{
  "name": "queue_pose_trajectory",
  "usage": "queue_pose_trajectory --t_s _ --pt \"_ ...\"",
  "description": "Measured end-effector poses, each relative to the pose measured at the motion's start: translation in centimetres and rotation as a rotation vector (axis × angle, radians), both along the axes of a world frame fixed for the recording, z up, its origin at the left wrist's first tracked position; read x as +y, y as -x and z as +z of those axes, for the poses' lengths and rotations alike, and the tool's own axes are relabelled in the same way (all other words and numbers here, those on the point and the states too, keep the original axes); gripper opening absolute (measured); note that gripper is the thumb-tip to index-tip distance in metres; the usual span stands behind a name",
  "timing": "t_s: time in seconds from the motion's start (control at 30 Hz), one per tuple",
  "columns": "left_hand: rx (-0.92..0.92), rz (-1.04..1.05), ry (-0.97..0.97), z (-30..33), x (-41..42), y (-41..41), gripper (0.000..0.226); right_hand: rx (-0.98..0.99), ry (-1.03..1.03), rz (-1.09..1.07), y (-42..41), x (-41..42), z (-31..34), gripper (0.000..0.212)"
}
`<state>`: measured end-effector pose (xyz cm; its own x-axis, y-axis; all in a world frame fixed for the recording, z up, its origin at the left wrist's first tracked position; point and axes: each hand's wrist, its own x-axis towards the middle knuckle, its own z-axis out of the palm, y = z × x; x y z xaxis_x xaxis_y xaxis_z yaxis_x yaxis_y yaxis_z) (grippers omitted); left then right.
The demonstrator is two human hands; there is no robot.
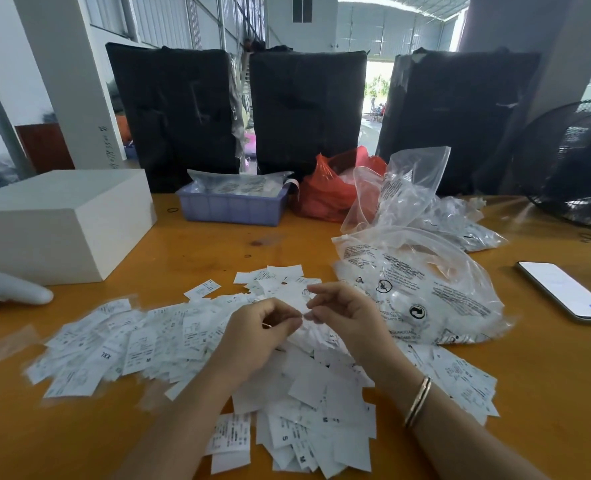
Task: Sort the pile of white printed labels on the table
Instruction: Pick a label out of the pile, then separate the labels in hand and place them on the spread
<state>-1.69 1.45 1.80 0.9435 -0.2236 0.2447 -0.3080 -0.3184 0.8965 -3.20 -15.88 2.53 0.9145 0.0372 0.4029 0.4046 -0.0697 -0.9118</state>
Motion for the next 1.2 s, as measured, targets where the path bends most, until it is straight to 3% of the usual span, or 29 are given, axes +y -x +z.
queue_pose_trajectory --t_s 0.1,0.23,0.3,0.4,0.5,0.67,0.83,1.2 --pt "-0.05 0.078 0.004 -0.1 0.2 -0.2 0.012 -0.019 0.047 -0.158 -0.2 -0.8 -0.2 0.038" --pt "-0.085 0.134 0.023 -0.1 0.3 -0.2 0.011 -0.14 0.353 -0.365 -0.4 -1.4 -0.4 0.036" --pt "-0.083 0.153 0.027 -0.1 0.2 -0.2 0.011 -0.144 0.549 -0.358 -0.4 -1.4 -0.3 0.027" --pt "-0.063 0.178 0.049 -0.1 0.2 -0.3 0.01 -0.083 1.009 -0.236 -0.3 -1.9 -0.1 0.021" --pt "-0.072 0.182 0.044 0.0 0.3 -0.3 0.01 0.007 1.257 -0.15 -0.4 -2.4 0.1 0.034" --pt "-0.073 0.147 0.066 0.0 0.2 -0.2 0.009 0.033 1.279 -0.153 -0.6 -2.9 0.0 0.046" --pt "-0.075 0.152 0.083 0.1 0.2 -0.1 0.014 0.003 1.202 -0.161 -0.6 -2.9 -0.1 0.032" --pt "-0.073 0.146 0.064 0.4 0.2 0.1 0.021 -0.19 1.056 -0.413 0.1 -1.7 0.1 0.019"
